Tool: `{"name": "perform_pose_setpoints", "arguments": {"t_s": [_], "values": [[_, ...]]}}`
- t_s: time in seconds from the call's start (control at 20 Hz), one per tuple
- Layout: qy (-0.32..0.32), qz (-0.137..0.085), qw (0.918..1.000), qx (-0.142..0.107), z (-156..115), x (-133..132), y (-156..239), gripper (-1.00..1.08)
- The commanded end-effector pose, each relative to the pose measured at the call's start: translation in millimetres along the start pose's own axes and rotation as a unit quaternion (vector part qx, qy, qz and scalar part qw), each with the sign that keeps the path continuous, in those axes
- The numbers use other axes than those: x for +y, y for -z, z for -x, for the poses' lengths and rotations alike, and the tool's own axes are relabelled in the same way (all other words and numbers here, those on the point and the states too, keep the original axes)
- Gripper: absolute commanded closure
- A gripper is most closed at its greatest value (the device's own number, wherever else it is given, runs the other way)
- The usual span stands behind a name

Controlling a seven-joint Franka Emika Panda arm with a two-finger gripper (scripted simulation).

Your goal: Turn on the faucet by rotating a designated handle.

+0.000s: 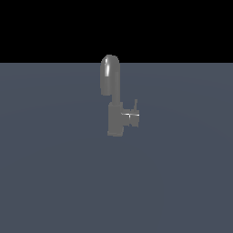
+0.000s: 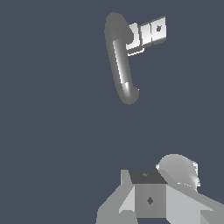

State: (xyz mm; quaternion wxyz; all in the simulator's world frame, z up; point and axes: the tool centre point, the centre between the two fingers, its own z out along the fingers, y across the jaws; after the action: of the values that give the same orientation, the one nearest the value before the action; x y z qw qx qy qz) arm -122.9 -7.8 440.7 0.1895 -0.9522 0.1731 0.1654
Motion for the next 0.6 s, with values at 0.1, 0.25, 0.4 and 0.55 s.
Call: {"name": "perform_pose_setpoints", "arguments": {"t_s": [0.1,0.25,0.4,0.55], "values": [[-0.039,-0.039,0.9980,-0.030,-30.3,0.3,-2.7,1.08],[-0.065,-0.065,0.9945,-0.051,-50.6,1.7,-5.7,1.08],[-0.091,-0.092,0.9890,-0.072,-71.0,4.1,-9.7,1.08],[-0.118,-0.119,0.9814,-0.093,-91.5,7.4,-14.8,1.08]]}}
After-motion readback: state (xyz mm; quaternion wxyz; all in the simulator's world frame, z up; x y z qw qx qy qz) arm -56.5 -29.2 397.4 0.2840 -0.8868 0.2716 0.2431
